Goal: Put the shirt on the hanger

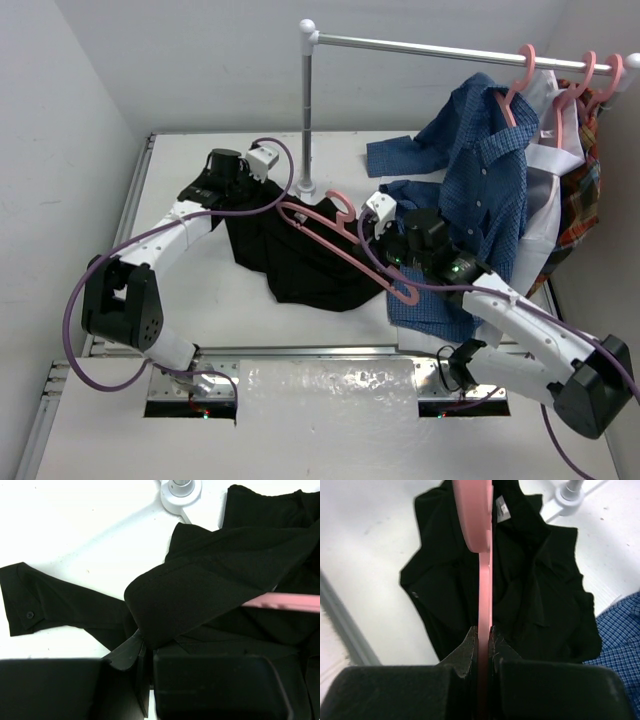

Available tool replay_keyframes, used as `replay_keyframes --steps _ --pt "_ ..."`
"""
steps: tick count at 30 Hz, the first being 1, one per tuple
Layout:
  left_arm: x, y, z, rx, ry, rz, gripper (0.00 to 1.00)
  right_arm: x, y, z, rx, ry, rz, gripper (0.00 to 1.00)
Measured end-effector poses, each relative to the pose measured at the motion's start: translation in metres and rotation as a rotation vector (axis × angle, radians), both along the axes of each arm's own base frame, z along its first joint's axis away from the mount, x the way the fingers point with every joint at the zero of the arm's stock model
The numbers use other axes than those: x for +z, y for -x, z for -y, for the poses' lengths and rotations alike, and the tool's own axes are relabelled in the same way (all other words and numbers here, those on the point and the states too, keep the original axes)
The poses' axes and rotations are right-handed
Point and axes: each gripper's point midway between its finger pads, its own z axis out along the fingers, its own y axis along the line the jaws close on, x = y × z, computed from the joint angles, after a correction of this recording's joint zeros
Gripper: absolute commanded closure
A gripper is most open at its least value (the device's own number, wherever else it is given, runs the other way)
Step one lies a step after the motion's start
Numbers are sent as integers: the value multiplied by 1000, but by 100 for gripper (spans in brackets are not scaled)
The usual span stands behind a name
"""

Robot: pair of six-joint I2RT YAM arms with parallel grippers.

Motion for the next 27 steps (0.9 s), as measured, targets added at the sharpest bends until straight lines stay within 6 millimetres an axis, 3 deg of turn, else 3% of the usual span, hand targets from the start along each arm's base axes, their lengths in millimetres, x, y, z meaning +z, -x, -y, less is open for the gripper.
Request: replay_keyframes --steps 5,12,21,27 --pt "0 1 1 -10 2 -4 100 -8 -12 -3 -21 27 -2 100" --pt "6 15 11 -92 22 -22 100 -14 -23 -23 29 -1 -3 100" --pt "45 48 26 -246 61 -8 100 4 -36 -59 136 -89 29 100" --pt "57 72 40 -346 77 -7 99 5 -46 -76 176 -135 42 100"
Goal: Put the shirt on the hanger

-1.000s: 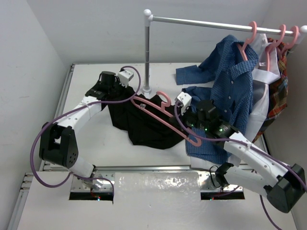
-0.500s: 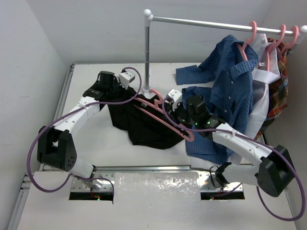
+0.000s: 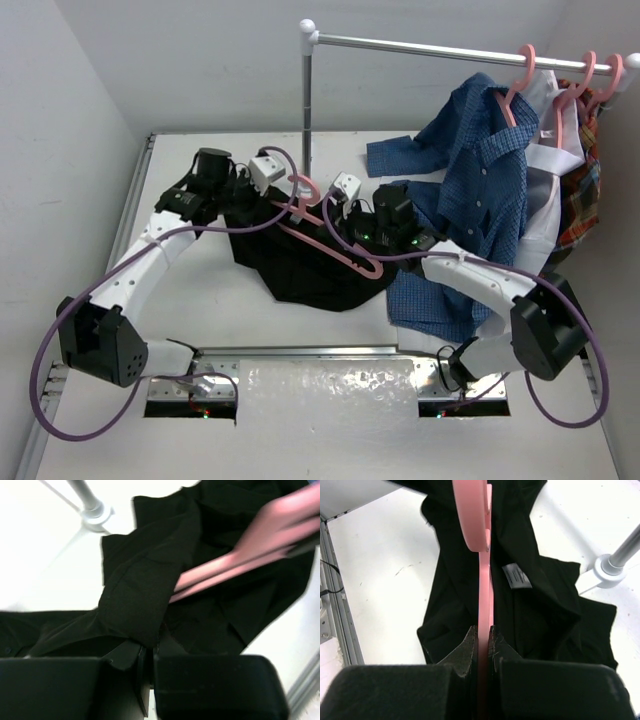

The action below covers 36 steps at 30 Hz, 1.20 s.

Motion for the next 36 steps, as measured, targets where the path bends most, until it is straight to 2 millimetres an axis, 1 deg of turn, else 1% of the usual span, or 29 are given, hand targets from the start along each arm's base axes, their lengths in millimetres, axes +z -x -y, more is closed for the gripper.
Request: replay_keyframes --steps 4,8,10,11,12,13,14,15,17,19,21,23,24,26,28,29,32,34,36 --pt "-4 15 15 -81 -16 -14 98 -6 -5 -6 8 -5 -6 100" --pt "-15 36 30 -173 -44 -39 96 -10 -11 -10 9 -16 -10 100" --pt "-20 47 31 -211 -58 -43 86 -9 -13 -11 9 -33 -17 100" --pt "-22 52 30 -227 -65 -45 79 -7 -15 -10 8 -46 -15 100" --pt "-24 57 29 -246 -74 -42 60 -4 -17 -9 5 -56 -11 100" --pt "-24 61 27 -264 -82 -32 51 -1 -19 -8 1 -67 -4 100" --pt "-25 66 25 -278 -88 -28 30 0 -21 -8 0 -73 1 100" --pt "-24 69 24 -289 -95 -16 16 1 -21 -8 0 -77 6 100" --pt "-23 78 19 -304 -109 1 13 1 -22 -6 3 -86 16 100" --pt "-15 83 14 -305 -119 39 13 -4 -19 -5 9 -83 15 100" --pt "-1 84 9 -290 -127 107 13 -12 -16 -3 15 -73 8 100" --pt "19 81 3 -261 -136 198 14 -19 -12 -2 26 -63 0 100" --pt "32 78 -2 -230 -147 259 14 -21 -11 -2 30 -61 -4 100" --pt "52 68 -12 -174 -177 342 15 -22 -9 -2 41 -61 -5 100" --pt "69 52 -19 -132 -214 420 14 -21 -6 -4 62 -65 -2 100" --pt "72 45 -20 -126 -232 443 14 -20 -5 -4 71 -67 1 100" --pt "70 28 -22 -151 -305 482 12 -16 -1 -6 98 -72 14 100" --pt "52 17 -20 -197 -356 467 11 -14 1 -6 114 -75 23 100" --pt "27 13 -20 -243 -402 431 10 -13 2 -6 125 -75 31 100"
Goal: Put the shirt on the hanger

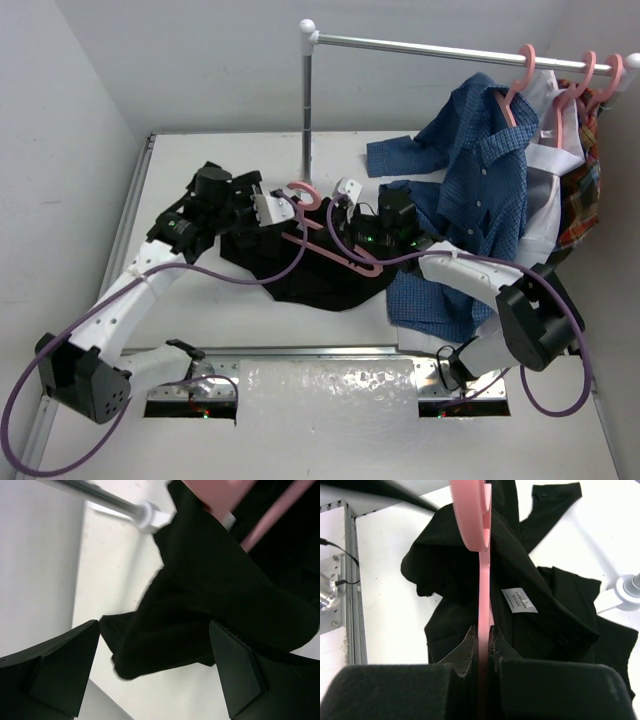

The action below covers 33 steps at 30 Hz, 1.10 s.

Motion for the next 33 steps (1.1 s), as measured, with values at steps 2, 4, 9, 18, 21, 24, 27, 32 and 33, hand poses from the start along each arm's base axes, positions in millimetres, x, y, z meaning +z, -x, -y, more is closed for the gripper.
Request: replay_keyframes --steps 2,4,9,18,21,24,27,32,33 --pt "-20 0 -1 -30 -52 -34 10 2 2 -1 16 -1 8 100" --pt "-27 -2 0 -54 -77 -41 10 2 4 -1 30 -1 13 100" --pt "-29 -12 4 -72 -74 -26 20 3 11 -3 74 -1 25 100" --pt "-57 -3 16 -149 -35 -102 95 16 18 -6 126 -25 73 100" --pt "-66 8 18 -185 -38 -149 100 16 14 -4 120 -19 94 100" --pt "-68 11 18 -183 -31 -166 100 14 15 -3 126 -11 92 90" --pt "-71 17 14 -178 -19 -177 100 16 11 -2 102 -14 93 52" --pt "-80 25 -9 -120 -46 -180 100 38 0 16 5 -44 84 9" --pt "-79 24 -12 -108 -54 -176 100 45 -3 24 -37 -49 86 9"
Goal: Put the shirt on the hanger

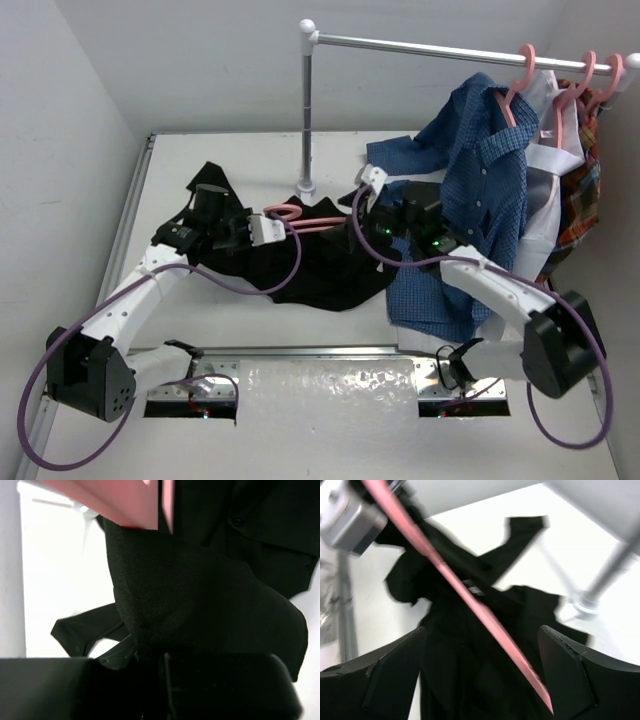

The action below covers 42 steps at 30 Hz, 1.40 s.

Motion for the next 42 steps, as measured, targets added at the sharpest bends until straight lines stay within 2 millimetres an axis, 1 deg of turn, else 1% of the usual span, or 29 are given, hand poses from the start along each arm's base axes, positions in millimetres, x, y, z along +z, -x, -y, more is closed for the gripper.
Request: replay_keyframes --steps 2,4,5,6,8,9,10,11,12,14,15,17,18,20,23,25,26,27,29,30,32,34,36,39,42 --pt "2 -3 -3 25 5 7 100 14 -7 16 -95 -10 1 9" --pt "4 -8 -5 83 28 6 100 25 -15 35 -216 -18 -14 14" --pt "5 -10 -4 113 46 2 100 26 -19 46 -297 -19 -37 27" --pt "6 -12 -4 135 64 -3 100 30 -20 51 -323 -23 -34 38" --pt "6 -15 -2 174 101 -22 100 27 -25 65 -420 -31 -59 63" --pt "6 -15 -1 188 118 -31 100 19 -25 70 -457 -34 -85 66" --pt "6 -16 0 196 131 -37 100 10 -25 72 -473 -28 -107 67" --pt "7 -16 2 202 145 -42 100 -4 -25 73 -484 -20 -146 66" --pt "7 -16 3 209 160 -49 100 -18 -25 72 -488 -8 -185 62" --pt "9 -16 5 221 184 -56 100 -53 -24 68 -487 19 -285 53" --pt "9 -17 6 226 193 -59 100 -71 -24 66 -491 28 -333 45" --pt "10 -17 7 235 206 -65 100 -101 -21 64 -502 46 -427 40" --pt "10 -16 7 238 211 -68 100 -112 -21 63 -509 50 -460 39" --pt "10 -16 8 243 217 -74 100 -124 -23 60 -520 41 -507 38" --pt "10 -15 9 244 224 -80 100 -130 -28 54 -523 12 -531 38" --pt "10 -15 9 246 226 -81 100 -135 -30 49 -510 -4 -551 43" --pt "11 -16 9 248 228 -80 100 -138 -31 45 -498 -13 -563 47" --pt "11 -16 9 251 232 -81 100 -142 -31 42 -488 -17 -579 63" --pt "12 -17 10 259 241 -82 100 -156 -28 36 -470 -17 -629 81" --pt "12 -17 10 263 246 -82 100 -162 -26 35 -465 -15 -653 100" --pt "13 -18 8 275 258 -87 100 -171 -23 34 -467 -13 -692 100" --pt "13 -19 3 280 272 -95 100 -171 -26 39 -489 -27 -697 100" --pt "12 -18 -4 281 273 -105 100 -162 -34 55 -545 -55 -683 100" --pt "9 -8 -9 226 248 -108 100 -138 -51 80 -643 -80 -611 100" --pt "2 11 -6 130 211 -119 100 -107 -66 95 -706 -80 -514 100"
